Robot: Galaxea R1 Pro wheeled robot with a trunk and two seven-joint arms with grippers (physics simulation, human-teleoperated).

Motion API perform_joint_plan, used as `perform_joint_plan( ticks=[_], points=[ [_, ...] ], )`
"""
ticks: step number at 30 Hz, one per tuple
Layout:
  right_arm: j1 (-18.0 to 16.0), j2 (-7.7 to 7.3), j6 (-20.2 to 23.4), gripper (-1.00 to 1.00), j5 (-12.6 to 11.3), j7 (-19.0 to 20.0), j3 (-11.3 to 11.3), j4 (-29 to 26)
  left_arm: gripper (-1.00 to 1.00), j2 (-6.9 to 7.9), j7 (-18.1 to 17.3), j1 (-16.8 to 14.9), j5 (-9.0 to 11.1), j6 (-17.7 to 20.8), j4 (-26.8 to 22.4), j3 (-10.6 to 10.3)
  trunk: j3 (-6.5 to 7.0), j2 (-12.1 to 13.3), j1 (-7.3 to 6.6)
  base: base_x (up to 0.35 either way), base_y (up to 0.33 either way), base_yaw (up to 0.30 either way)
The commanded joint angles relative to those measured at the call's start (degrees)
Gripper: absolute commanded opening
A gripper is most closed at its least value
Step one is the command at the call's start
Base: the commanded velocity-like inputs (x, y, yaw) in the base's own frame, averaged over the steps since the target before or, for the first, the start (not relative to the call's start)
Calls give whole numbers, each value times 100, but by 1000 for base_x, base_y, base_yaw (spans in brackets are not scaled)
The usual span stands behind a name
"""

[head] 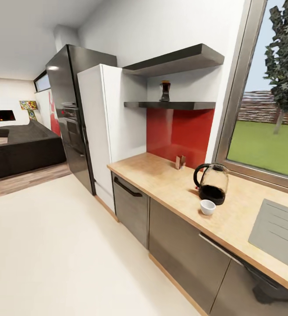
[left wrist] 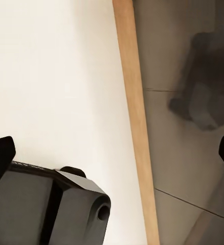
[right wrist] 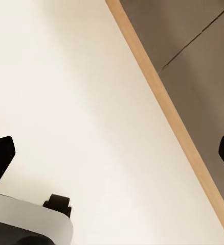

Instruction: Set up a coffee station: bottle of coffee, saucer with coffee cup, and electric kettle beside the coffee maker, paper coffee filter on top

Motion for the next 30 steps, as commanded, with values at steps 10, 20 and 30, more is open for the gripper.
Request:
perform_joint_plan(
  ticks=[10, 20, 30],
  points=[
    [-4, 3, -16, 100, -2, 0, 24, 6, 100, 3, -16, -4, 60, 22, 0, -46, -8, -6, 4, 264, 243, 0],
    [-4, 4, -16, 100, -2, 0, 24, 10, 100, 3, -17, -4, 60, 23, 0, -46, -8, -6, 4, 265, 241, 0],
    [-4, 7, -16, 100, -2, 0, 24, 10, 100, 3, -15, -4, 61, 23, 0, -46, -8, -6, 4, 265, 240, -2]
  ],
)
